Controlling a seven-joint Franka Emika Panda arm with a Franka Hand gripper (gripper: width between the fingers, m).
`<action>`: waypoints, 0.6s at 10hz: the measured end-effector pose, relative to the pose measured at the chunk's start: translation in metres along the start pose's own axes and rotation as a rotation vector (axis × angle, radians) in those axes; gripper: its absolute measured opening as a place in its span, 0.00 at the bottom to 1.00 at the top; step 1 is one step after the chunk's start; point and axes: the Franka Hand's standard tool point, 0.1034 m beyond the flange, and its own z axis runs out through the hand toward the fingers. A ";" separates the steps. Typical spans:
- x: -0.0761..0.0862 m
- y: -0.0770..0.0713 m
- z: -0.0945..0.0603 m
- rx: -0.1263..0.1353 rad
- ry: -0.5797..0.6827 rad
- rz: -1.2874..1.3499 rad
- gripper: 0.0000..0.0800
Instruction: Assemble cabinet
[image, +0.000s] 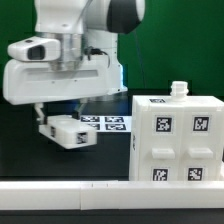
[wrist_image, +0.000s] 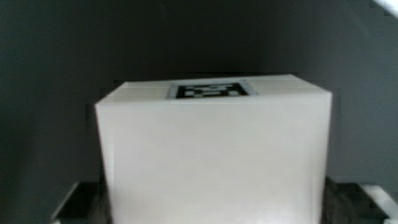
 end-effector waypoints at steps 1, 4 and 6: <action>-0.005 0.002 0.002 0.004 -0.008 0.012 0.69; -0.002 0.000 0.002 0.005 -0.007 0.004 0.69; -0.022 0.009 0.013 -0.002 -0.011 0.098 0.69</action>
Offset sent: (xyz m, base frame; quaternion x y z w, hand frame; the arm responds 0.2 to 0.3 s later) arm 0.0000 0.0000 0.0000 0.0000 0.0000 0.0000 1.0000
